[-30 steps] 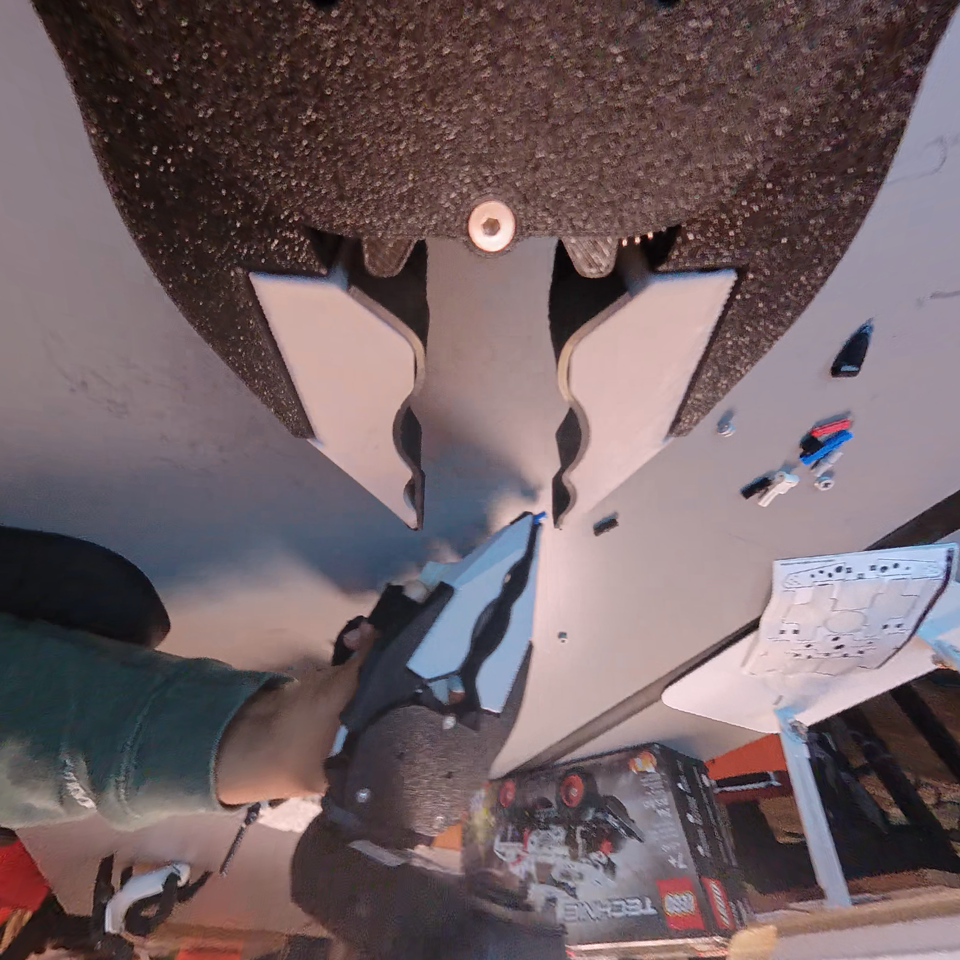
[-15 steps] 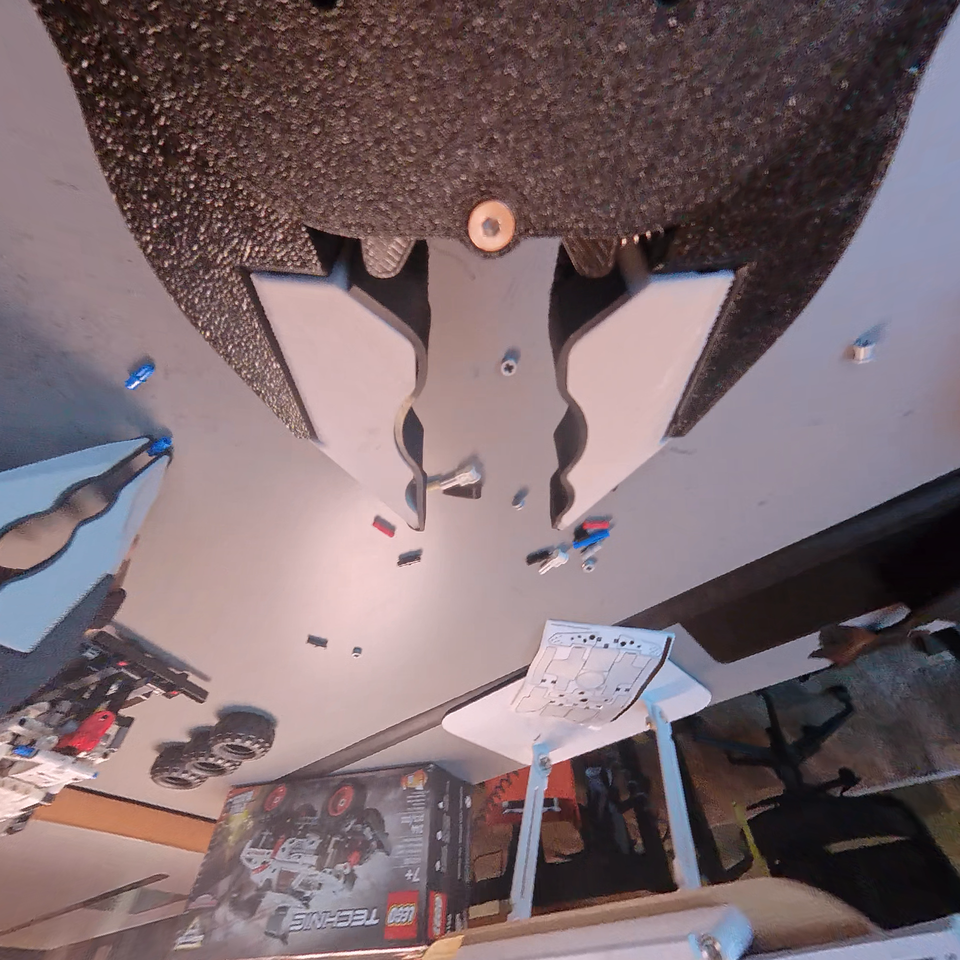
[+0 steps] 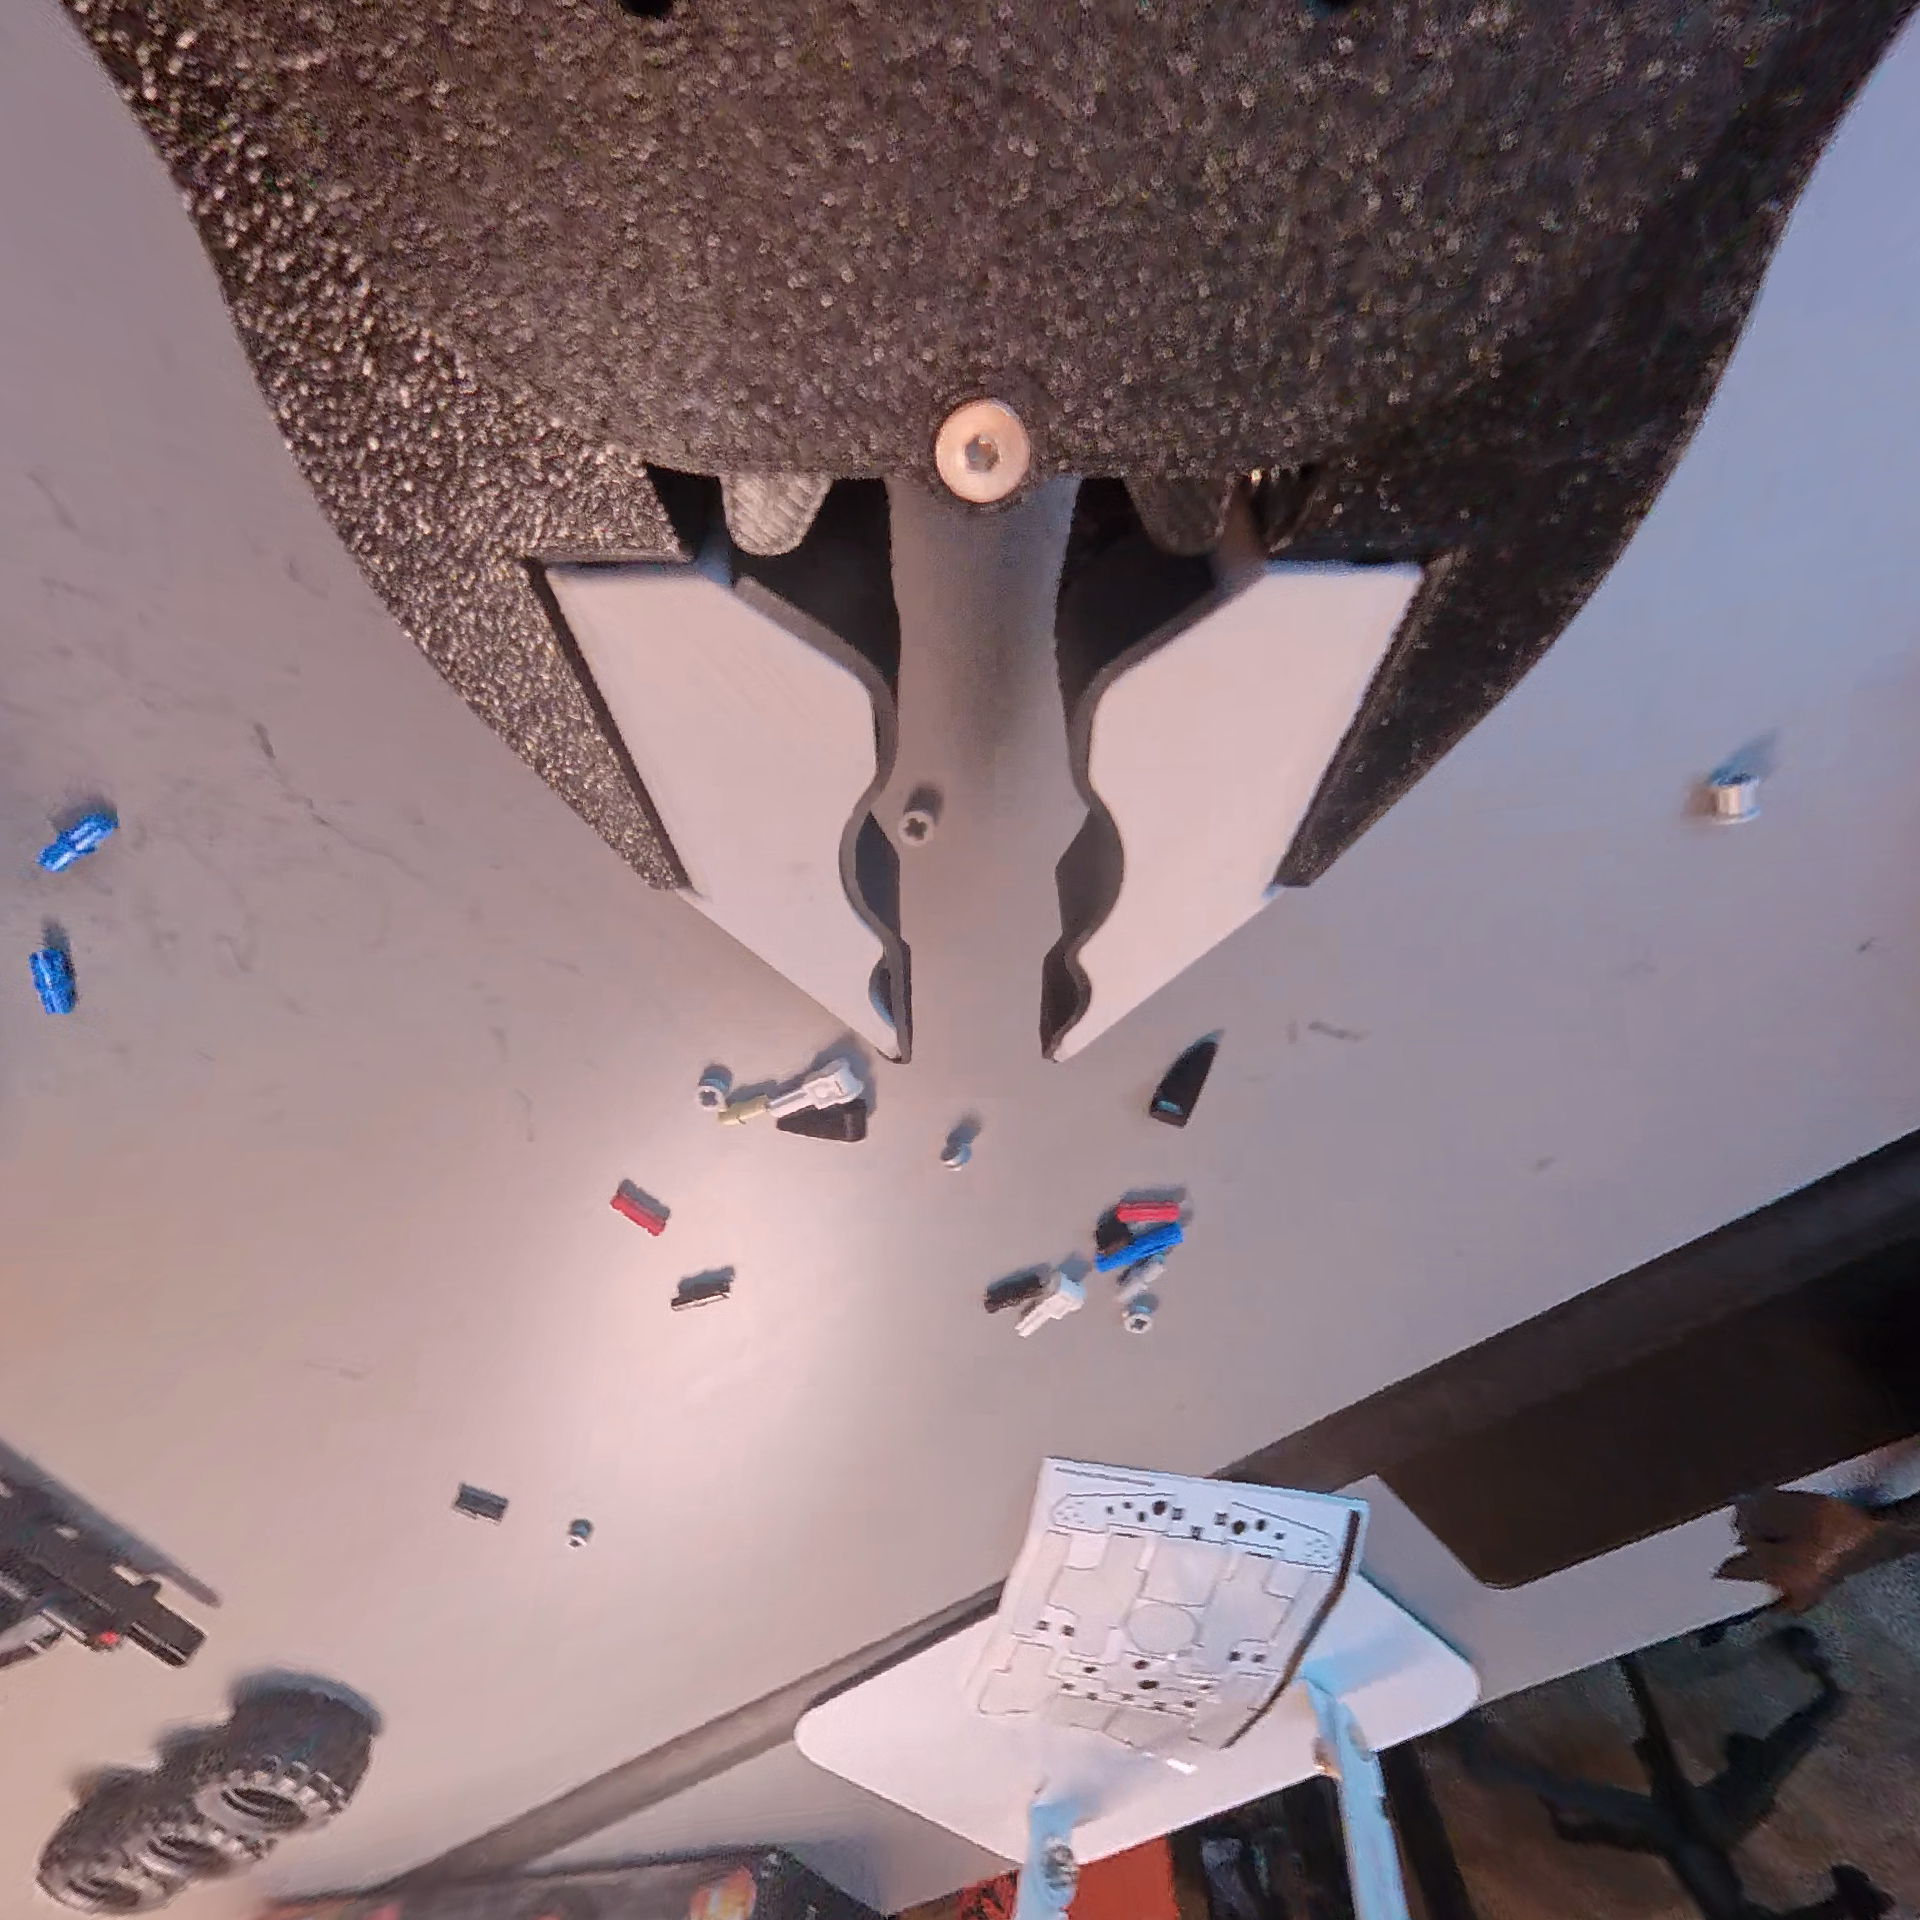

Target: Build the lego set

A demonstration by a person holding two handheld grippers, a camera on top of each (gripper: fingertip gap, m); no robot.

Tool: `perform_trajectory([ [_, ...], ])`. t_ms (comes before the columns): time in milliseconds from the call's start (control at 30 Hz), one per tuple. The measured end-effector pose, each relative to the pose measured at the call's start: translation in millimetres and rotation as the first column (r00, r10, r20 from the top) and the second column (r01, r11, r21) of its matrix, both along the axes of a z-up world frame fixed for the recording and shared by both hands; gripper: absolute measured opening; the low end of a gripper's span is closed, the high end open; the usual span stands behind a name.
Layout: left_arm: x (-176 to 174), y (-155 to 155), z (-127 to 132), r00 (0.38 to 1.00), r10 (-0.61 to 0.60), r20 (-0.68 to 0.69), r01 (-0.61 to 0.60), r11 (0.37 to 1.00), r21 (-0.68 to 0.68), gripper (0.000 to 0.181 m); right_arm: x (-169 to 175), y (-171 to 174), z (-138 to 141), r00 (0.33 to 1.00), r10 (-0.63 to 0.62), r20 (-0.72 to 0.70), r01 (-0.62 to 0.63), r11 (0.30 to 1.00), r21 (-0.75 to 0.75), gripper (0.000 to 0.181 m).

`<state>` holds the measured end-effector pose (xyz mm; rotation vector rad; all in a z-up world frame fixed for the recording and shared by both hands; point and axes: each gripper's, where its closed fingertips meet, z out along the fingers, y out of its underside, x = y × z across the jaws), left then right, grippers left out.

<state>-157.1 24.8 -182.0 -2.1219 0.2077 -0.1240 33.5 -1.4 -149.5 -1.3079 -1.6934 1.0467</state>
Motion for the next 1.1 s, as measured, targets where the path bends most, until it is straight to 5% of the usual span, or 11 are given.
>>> perform_trajectory([
  [333,35.3,29.8,-18.7,0.978,-0.206,-0.038,0.2,0.973,-0.114,0.019,3.2,4.3,-1.5,1.0,-0.013,-0.022,0.014,0.998,0.061,0.024],
  [1100,40.4,30.3,-31.4,0.954,-0.298,0.016,0.294,0.928,-0.229,0.01,5.9,12.0,-11.5,1.0,-0.027,0.012,0.026,0.999,0.046,0.02],
])
